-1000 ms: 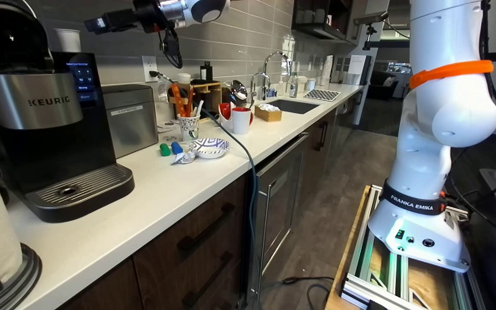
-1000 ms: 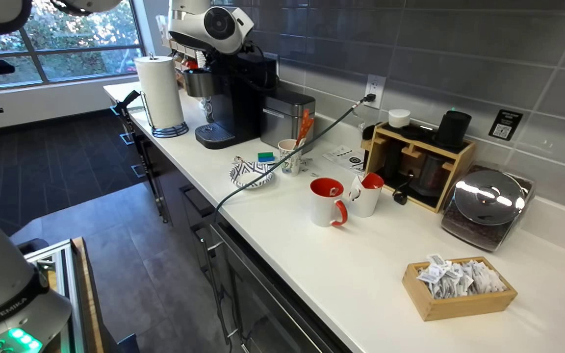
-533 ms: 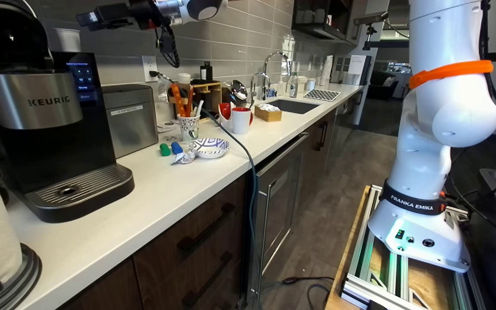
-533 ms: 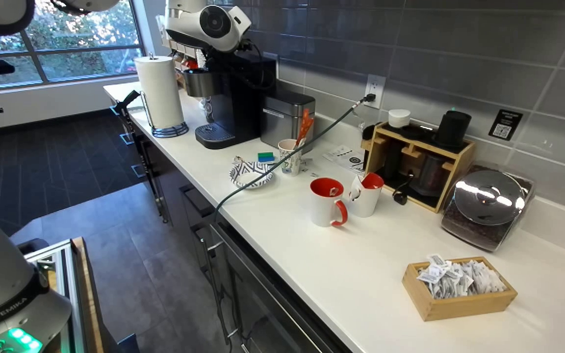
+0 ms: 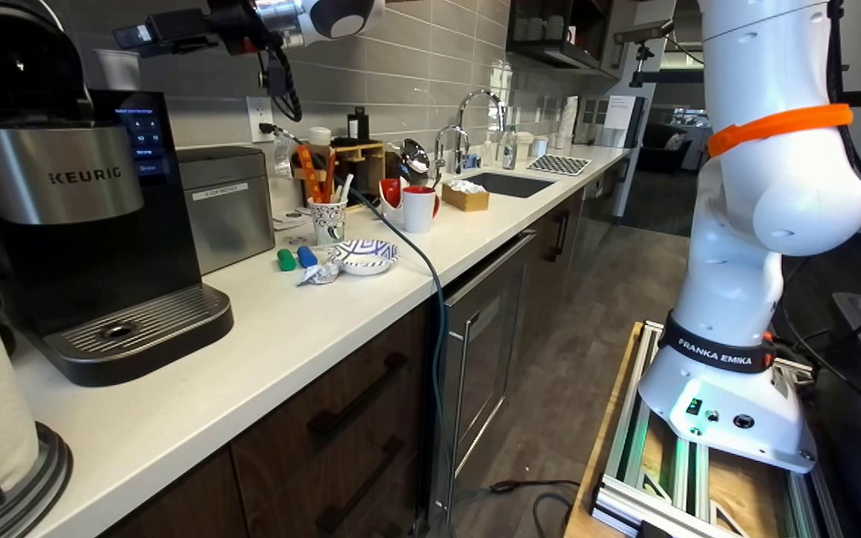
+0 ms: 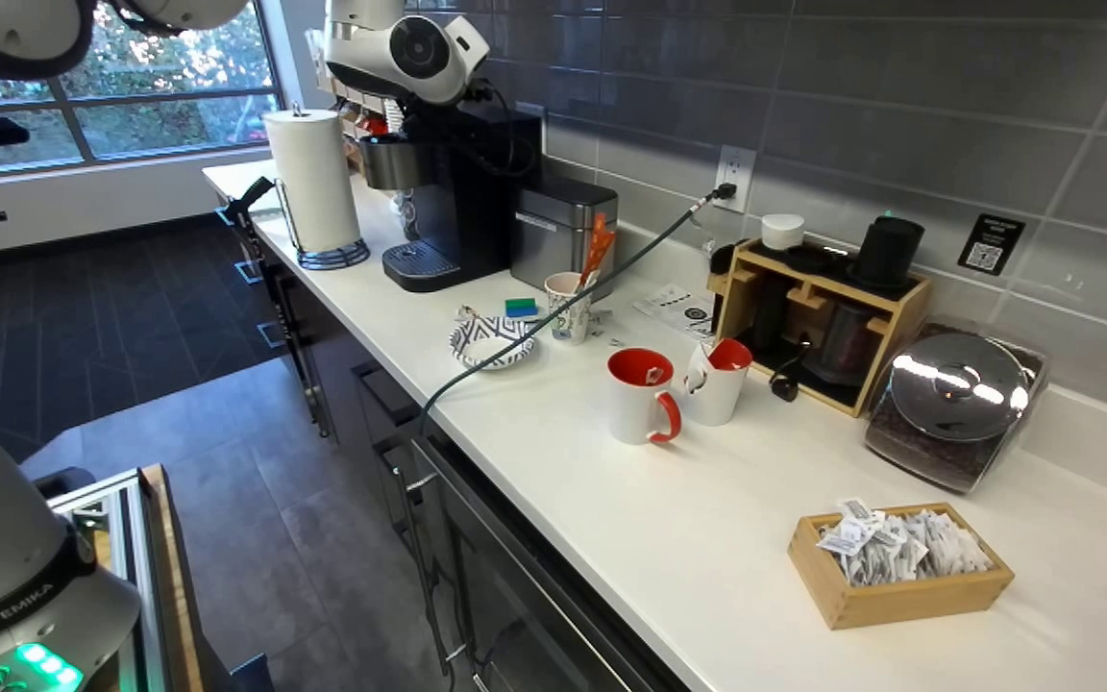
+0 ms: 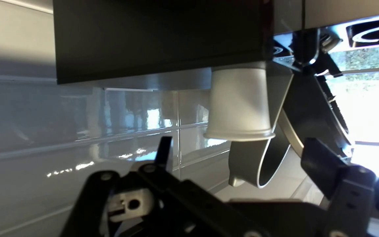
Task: Put the k-cup into the coffee maker
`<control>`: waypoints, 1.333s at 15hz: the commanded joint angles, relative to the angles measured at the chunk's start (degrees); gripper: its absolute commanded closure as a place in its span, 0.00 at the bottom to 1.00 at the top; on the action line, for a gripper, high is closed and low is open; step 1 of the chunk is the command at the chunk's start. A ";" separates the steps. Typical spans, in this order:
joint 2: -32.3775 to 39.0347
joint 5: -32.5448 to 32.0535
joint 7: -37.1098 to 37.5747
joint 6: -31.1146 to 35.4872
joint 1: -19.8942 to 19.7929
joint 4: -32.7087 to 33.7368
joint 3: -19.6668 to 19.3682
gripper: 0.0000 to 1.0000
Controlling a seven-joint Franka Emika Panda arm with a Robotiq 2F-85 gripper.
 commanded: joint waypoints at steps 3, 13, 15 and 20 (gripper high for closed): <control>2.19 1.01 -1.59 2.04 1.00 2.82 0.47 0.00; 3.74 0.42 -1.21 2.15 1.29 4.11 0.27 0.22; 3.82 0.46 -1.31 2.28 1.29 4.17 0.27 0.41; 3.14 0.56 -1.32 2.53 1.08 3.59 0.20 0.71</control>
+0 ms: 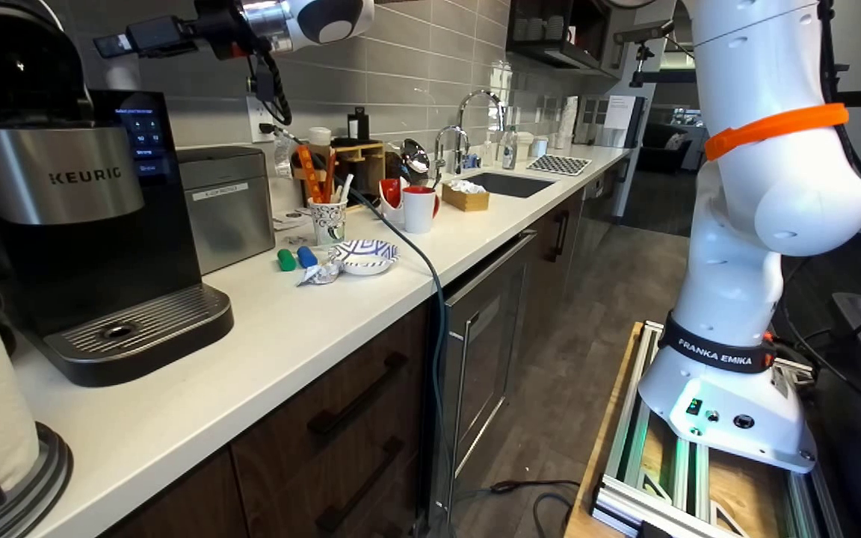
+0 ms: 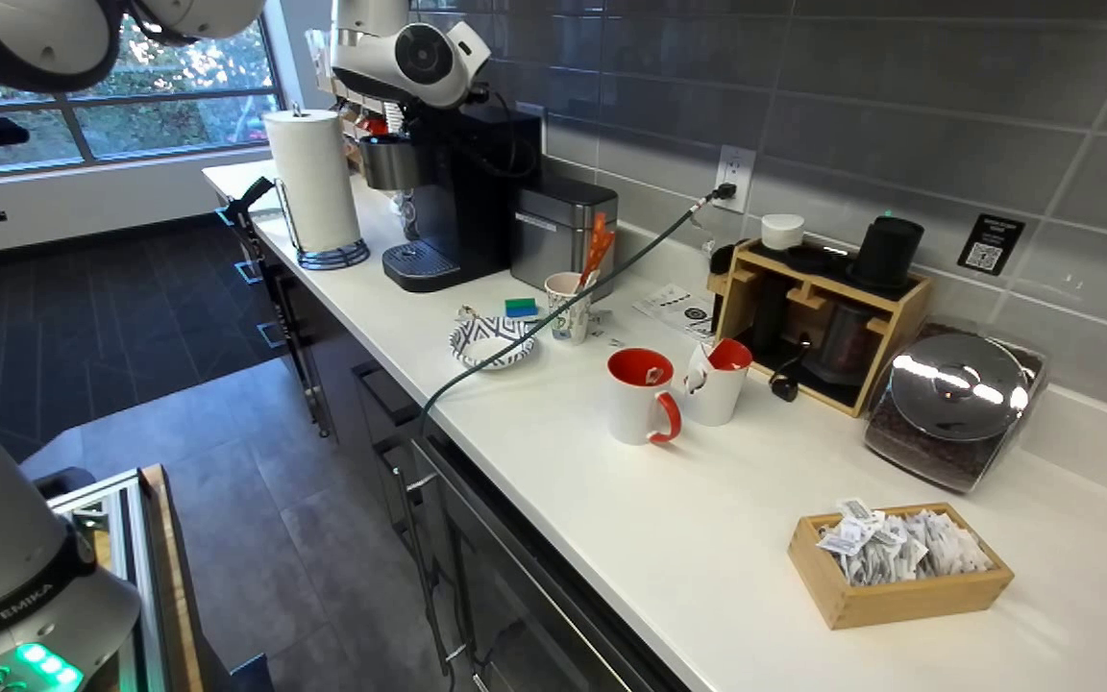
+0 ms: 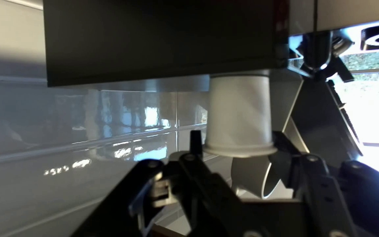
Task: Put the k-cup into the coffee maker
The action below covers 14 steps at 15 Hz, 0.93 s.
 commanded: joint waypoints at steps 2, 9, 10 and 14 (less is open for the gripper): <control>-0.79 1.10 -0.80 1.99 0.03 -0.29 0.02 0.71; -8.98 7.87 -5.05 -7.68 -2.20 -7.57 1.19 0.71; -9.92 9.08 -6.01 -7.71 -1.94 -8.75 1.20 0.71; -14.35 13.25 -9.88 -5.55 -1.09 -14.90 1.69 0.71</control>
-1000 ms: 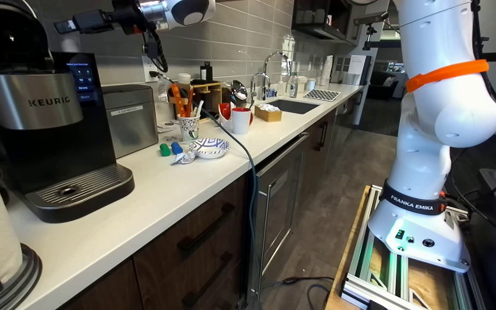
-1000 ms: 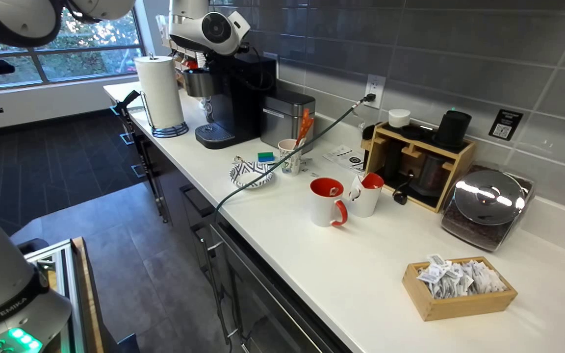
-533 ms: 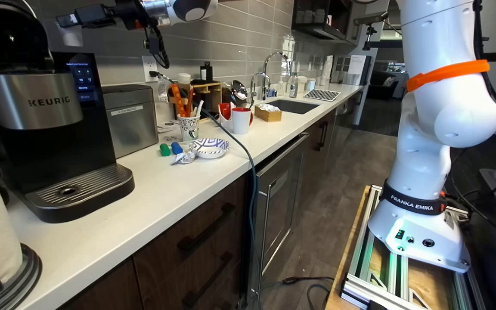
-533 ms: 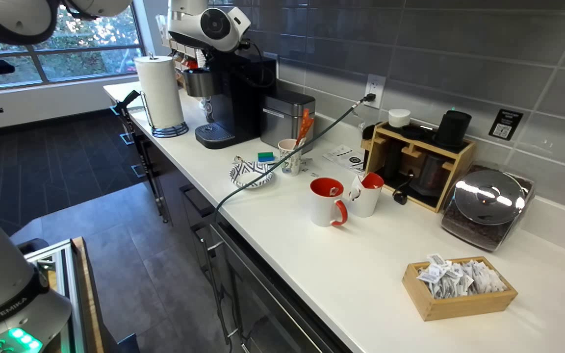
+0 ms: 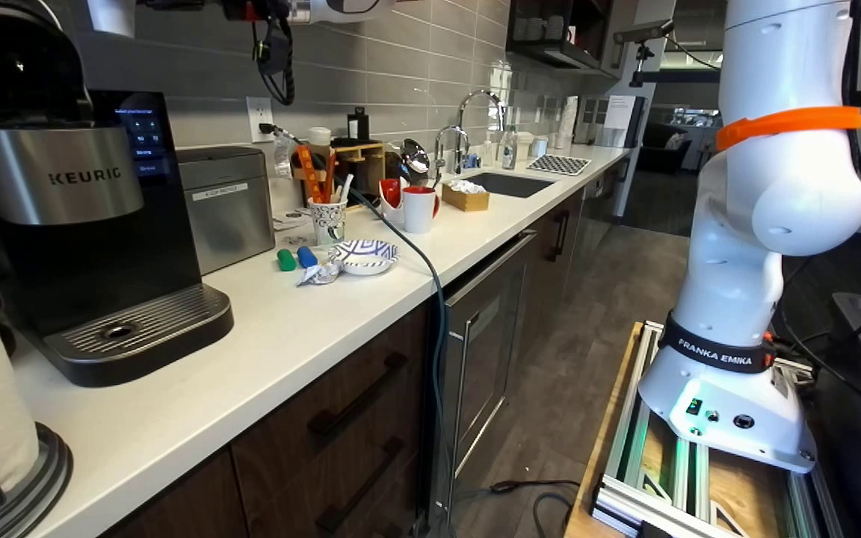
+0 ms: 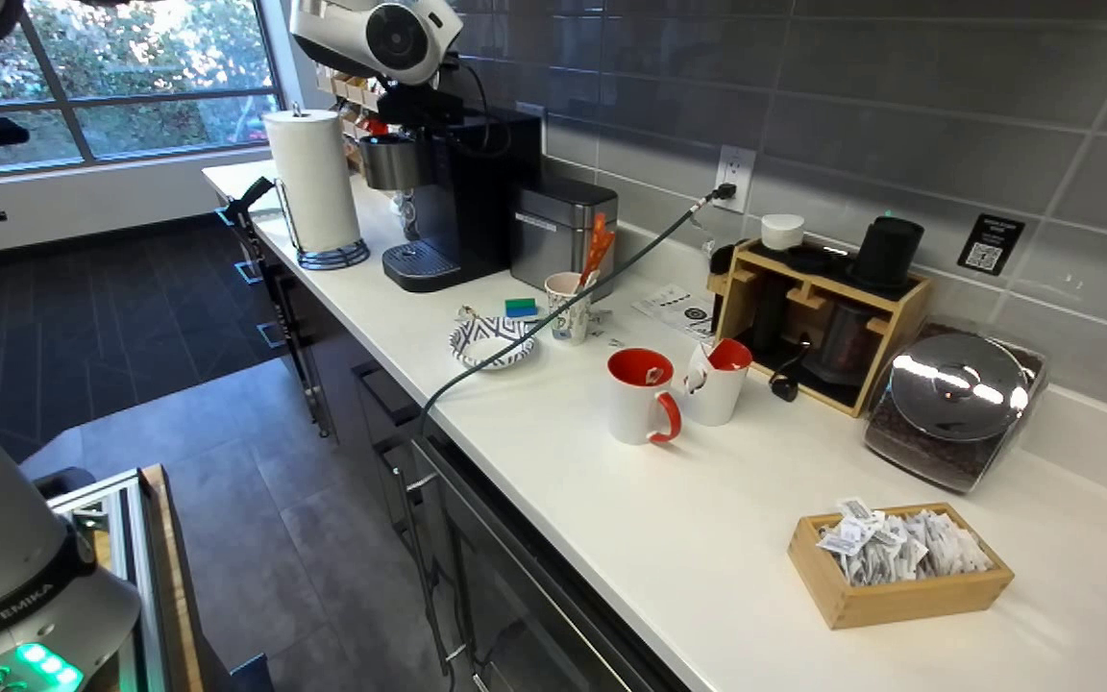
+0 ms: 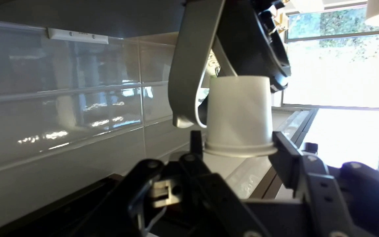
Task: Put the k-cup into the coffee maker
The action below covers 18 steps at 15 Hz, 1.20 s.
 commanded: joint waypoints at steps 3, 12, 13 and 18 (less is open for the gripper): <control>-6.48 8.80 -8.92 1.69 0.65 -9.33 2.34 0.71; -6.13 6.27 -7.99 0.63 1.00 -10.07 3.14 0.71; -6.38 6.45 -8.37 1.03 1.31 -10.66 3.49 0.71; -7.83 13.70 -13.99 8.68 4.36 -13.52 6.85 0.71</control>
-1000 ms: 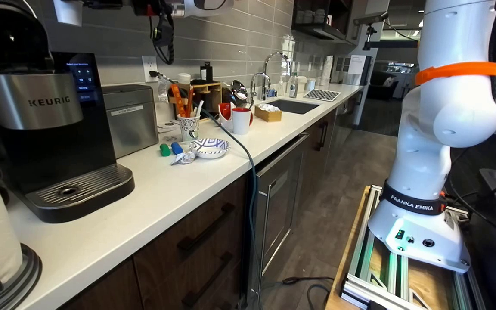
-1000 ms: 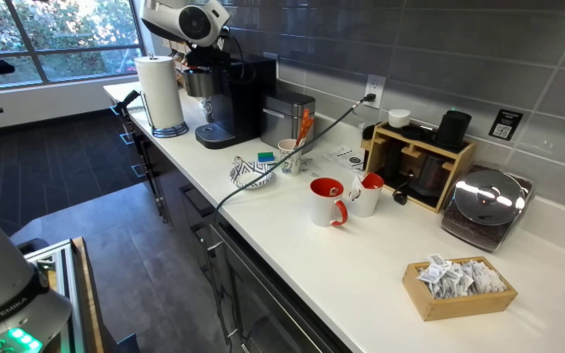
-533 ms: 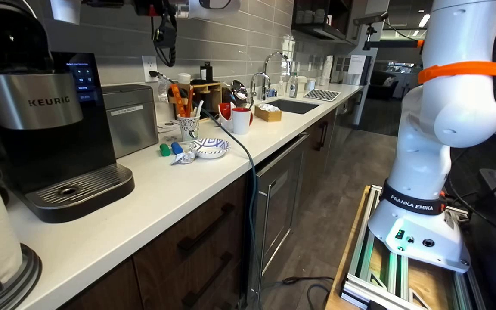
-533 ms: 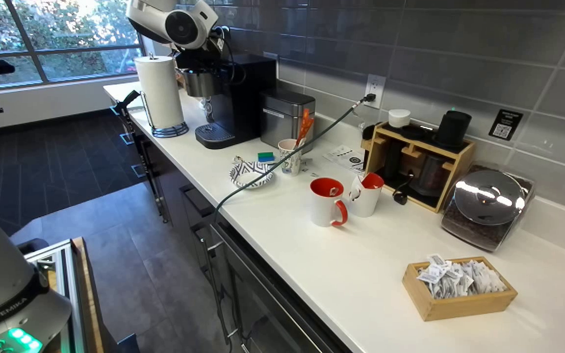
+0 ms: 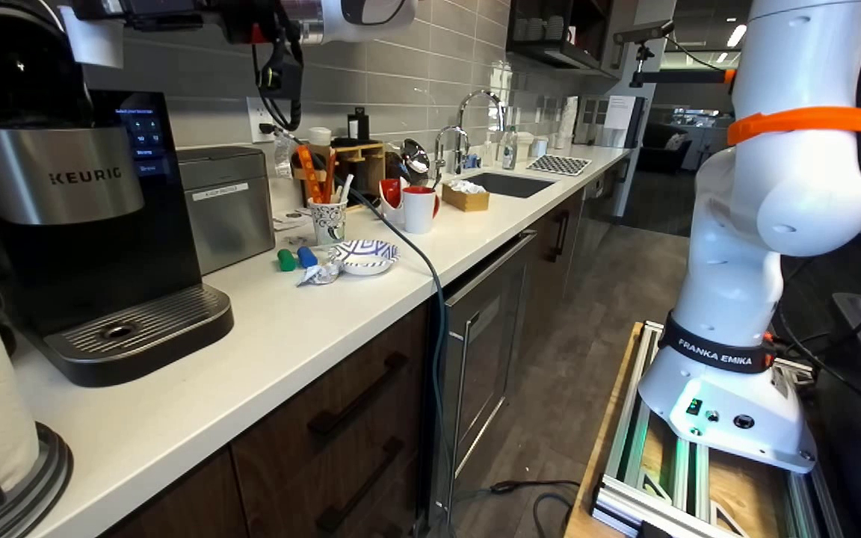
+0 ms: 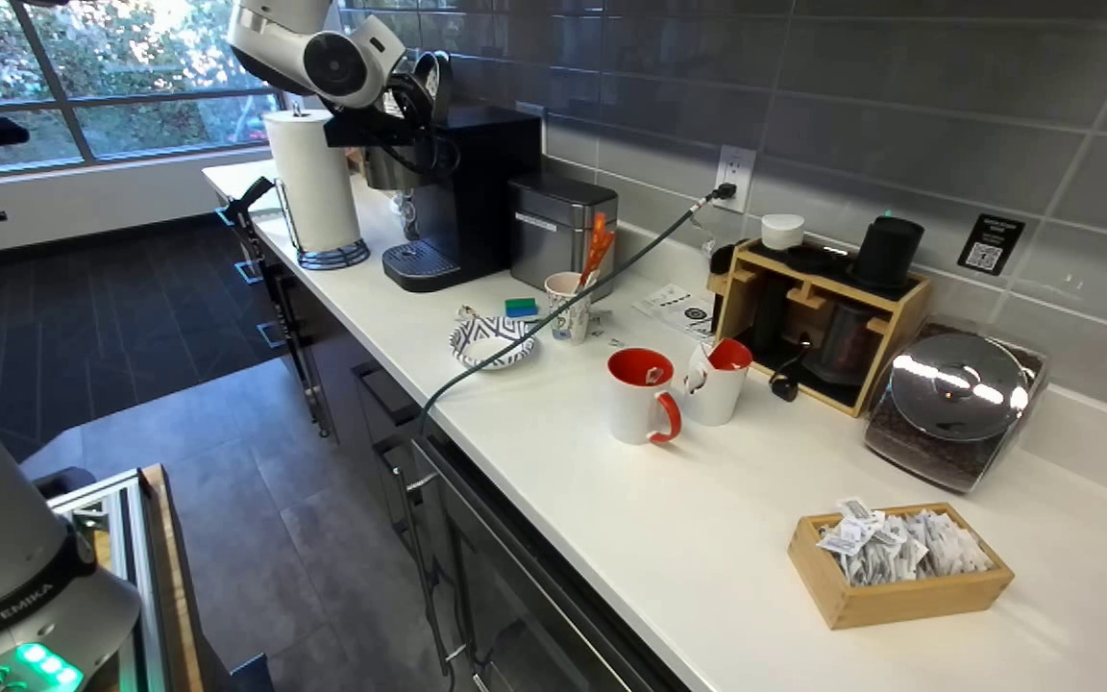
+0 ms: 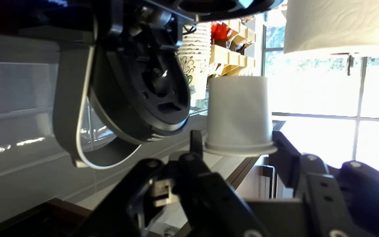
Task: Put the k-cup into the coffee maker
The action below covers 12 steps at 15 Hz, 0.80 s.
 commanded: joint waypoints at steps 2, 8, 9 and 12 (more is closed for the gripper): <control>-0.13 11.61 -9.98 13.07 3.75 -0.13 3.28 0.71; 4.88 34.44 -34.09 35.11 9.72 13.93 0.69 0.71; 5.92 37.43 -37.94 36.05 10.69 16.23 -0.78 0.71; 9.03 43.46 -44.41 35.16 13.89 20.71 -5.07 0.71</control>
